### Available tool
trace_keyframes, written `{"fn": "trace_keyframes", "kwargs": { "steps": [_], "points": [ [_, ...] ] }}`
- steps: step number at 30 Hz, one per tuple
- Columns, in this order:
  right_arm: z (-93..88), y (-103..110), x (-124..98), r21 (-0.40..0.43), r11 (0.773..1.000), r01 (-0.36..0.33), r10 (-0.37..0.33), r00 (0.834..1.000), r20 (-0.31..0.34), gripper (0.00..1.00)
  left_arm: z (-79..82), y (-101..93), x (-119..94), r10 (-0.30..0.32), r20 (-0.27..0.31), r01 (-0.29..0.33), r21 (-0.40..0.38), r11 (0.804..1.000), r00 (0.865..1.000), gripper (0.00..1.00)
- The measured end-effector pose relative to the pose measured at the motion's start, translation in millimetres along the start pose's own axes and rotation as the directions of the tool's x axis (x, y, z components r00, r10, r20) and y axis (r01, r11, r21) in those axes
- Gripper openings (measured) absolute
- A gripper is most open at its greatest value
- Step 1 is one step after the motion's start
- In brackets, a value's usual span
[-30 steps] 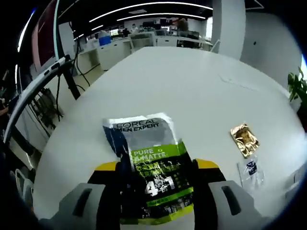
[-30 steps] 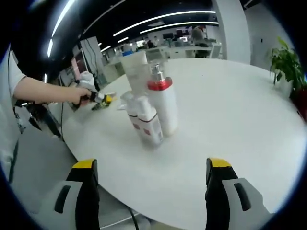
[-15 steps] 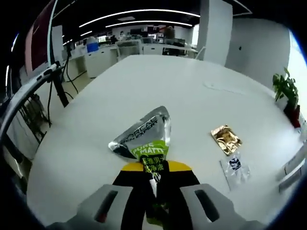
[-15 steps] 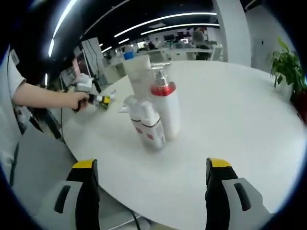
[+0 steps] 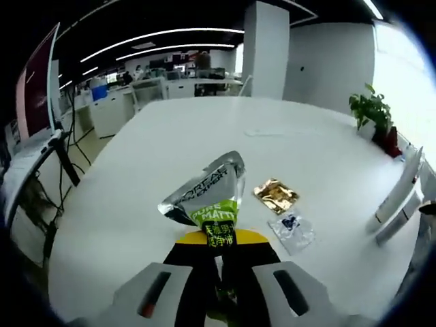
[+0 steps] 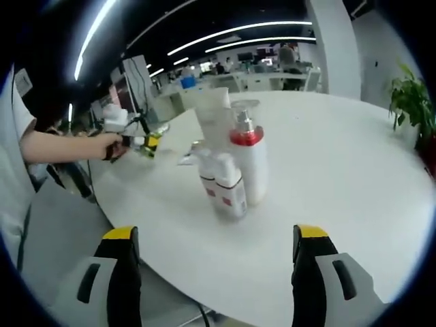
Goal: Arrange the skincare products in the storage area until every visible bottle or jar stands upright without overlapping.
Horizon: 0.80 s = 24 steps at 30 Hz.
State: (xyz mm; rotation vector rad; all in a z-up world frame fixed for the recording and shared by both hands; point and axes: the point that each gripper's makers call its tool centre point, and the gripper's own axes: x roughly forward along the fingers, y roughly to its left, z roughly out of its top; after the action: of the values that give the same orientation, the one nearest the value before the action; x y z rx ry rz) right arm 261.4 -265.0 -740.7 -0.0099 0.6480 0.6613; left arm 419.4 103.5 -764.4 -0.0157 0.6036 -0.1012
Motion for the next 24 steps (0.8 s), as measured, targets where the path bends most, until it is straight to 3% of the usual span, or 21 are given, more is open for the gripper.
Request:
{"fn": "trace_keyframes", "kwargs": {
  "steps": [11,24],
  "points": [
    [1.8,16.7,-0.6,-0.019,0.999,-0.029,0.029,0.999,0.014,0.92,-5.1,-34.1,-49.0,-0.094,0.033,0.089,0.137,0.987,0.995,0.05],
    [13.9,39.2,-9.8,-0.043,0.998,-0.045,0.048,0.997,0.057,0.91,4.2,-70.0,-98.2,-0.206,0.089,0.193,0.137,0.972,0.974,0.06]
  ]
}}
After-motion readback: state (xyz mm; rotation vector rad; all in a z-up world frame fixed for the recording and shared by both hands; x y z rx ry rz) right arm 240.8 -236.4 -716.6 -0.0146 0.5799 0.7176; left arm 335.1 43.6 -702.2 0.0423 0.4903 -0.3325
